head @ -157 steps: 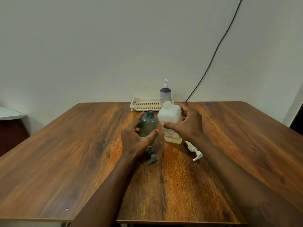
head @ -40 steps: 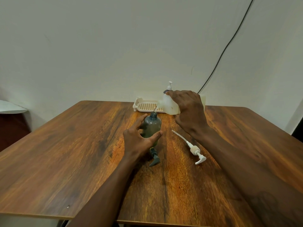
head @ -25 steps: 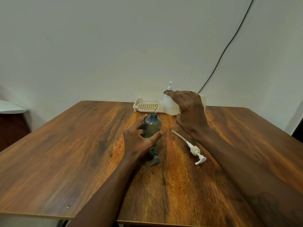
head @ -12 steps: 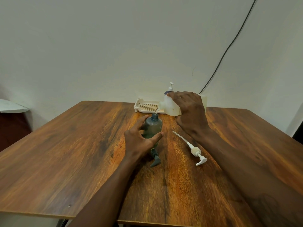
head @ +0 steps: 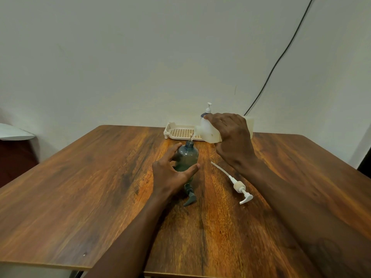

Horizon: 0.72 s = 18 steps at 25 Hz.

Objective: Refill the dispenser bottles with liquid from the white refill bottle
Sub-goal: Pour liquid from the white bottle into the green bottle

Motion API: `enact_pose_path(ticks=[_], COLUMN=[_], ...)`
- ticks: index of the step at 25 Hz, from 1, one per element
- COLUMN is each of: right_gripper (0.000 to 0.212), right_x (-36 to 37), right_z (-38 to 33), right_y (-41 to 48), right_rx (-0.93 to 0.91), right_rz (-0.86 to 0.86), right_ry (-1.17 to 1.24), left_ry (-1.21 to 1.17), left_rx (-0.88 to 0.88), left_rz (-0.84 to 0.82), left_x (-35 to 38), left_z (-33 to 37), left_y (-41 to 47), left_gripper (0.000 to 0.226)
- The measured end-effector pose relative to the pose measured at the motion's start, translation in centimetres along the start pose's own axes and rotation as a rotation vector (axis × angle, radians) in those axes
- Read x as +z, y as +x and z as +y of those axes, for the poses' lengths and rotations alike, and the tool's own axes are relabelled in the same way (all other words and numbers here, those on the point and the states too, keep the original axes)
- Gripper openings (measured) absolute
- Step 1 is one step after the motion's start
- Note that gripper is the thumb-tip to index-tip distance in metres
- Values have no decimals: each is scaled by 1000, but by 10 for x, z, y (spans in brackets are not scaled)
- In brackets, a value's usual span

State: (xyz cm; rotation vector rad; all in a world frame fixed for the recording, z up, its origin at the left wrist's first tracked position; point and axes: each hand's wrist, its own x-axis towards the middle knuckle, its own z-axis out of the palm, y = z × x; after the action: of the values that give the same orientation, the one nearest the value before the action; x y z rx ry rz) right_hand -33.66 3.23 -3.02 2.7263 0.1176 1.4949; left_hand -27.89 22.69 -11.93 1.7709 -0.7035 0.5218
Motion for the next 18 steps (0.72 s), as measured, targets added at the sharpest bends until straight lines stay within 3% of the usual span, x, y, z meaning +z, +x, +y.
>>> enact_pose_path(ticks=[18], right_gripper=[85], right_x=[-1], right_z=[-4], right_y=[4], right_rx=[-4], right_rz=[2], right_ry=[0], left_ry=[6], left_rx=[16], left_rz=[24], left_x=[-2], left_z=[-1], left_y=[0], left_gripper=[90])
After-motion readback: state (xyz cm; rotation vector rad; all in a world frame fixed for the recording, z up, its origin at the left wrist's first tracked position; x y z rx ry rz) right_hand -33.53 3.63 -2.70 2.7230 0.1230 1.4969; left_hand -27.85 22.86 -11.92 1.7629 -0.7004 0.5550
